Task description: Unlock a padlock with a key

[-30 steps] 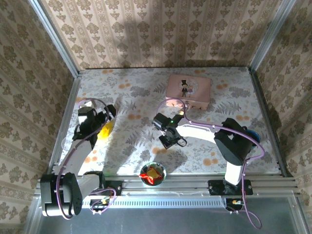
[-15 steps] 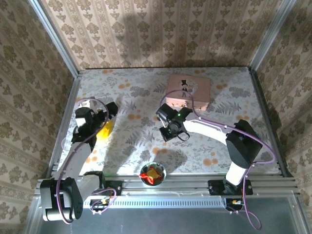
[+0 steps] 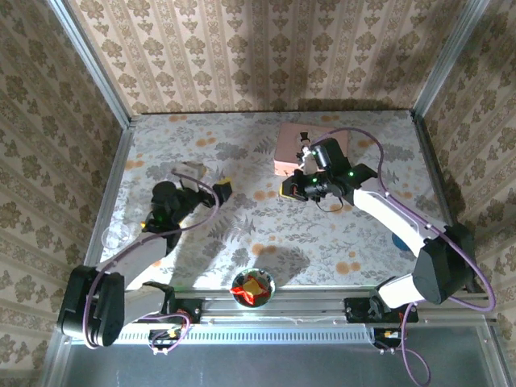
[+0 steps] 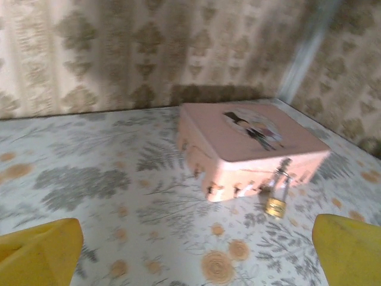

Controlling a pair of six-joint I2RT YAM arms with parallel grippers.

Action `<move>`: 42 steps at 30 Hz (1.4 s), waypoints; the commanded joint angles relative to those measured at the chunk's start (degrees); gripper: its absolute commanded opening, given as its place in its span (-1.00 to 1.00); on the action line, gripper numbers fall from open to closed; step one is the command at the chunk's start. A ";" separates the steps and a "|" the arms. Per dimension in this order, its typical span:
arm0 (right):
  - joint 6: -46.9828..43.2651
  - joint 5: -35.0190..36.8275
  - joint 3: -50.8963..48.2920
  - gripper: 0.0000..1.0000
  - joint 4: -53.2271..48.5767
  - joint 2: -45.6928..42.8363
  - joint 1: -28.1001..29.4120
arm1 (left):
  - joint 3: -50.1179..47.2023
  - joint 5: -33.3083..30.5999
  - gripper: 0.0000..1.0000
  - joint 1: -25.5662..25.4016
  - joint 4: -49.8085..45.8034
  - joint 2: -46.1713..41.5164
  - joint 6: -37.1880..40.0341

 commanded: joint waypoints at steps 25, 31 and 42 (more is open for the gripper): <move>18.40 -7.66 -7.11 -1.00 13.80 -6.01 -4.17 | 5.72 0.57 0.02 -25.46 31.19 23.46 18.61; 18.80 -7.91 -7.30 -1.00 14.46 -5.66 -4.15 | 7.09 -0.96 -0.19 -25.77 31.21 25.15 18.03; 19.19 -8.18 -8.01 -1.00 15.42 -5.40 -4.20 | 8.84 -3.03 -0.48 -25.77 31.35 27.55 17.64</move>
